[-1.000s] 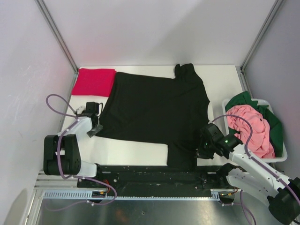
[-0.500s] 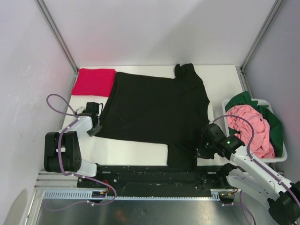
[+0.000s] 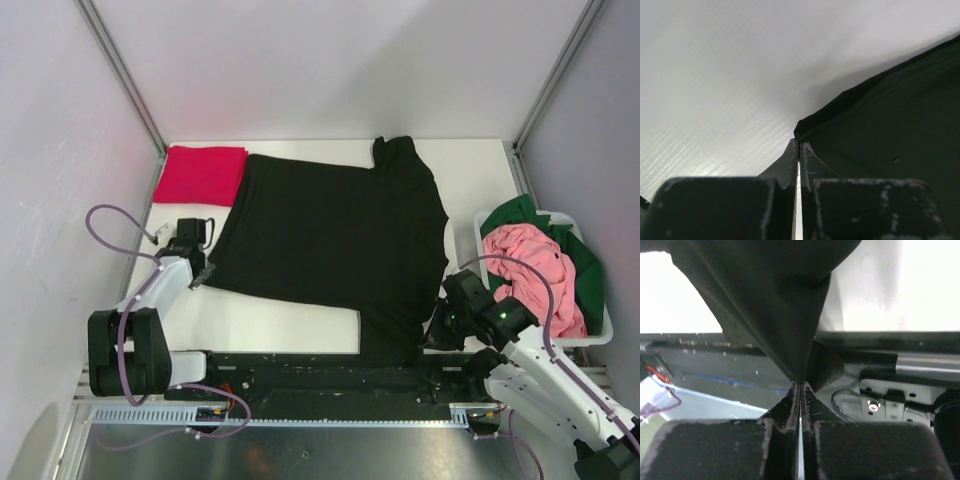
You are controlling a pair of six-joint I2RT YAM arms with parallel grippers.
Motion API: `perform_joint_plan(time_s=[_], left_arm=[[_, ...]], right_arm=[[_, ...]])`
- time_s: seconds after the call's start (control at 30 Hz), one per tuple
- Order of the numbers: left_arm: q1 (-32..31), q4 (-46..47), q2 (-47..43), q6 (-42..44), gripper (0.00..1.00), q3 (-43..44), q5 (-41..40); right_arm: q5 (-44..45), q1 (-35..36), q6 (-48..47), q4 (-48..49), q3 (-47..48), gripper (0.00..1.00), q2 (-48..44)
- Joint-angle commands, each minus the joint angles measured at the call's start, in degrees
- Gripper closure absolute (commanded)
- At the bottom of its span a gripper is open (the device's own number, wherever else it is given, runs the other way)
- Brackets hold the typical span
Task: Fold and stack the t-shirts
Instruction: Grap the side of the flattened tshirt closest away from the robot with both arms, then fold the flattened tshirt in 1/3 of the way
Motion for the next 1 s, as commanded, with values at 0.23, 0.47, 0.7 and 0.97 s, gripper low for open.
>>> perform_joint_plan(time_s=[0.23, 0.47, 0.7, 0.97], left_arm=[[0.5, 0.2, -3.5, -2.6, 1.0, -1.8, 2.7], [0.4, 0.3, -5.1, -0.1, 1.0, 0.6, 3.7], [-5.9, 1.4, 1.3, 2.1, 1.0, 10.1, 1.8], [-8.7, 2.6, 15.6, 2.0, 1.0, 20.7, 2.9]], right_arm=[[-1.8, 13.6, 7.0, -6.8, 5.8, 1.0, -0.5], [4.7, 10.3, 2.3, -7.3, 12.3, 1.0, 5.8], [2.9, -7.0, -8.2, 1.6, 16.7, 1.0, 14.2], [5.4, -14.1, -8.5, 17.1, 17.6, 1.0, 25.6]])
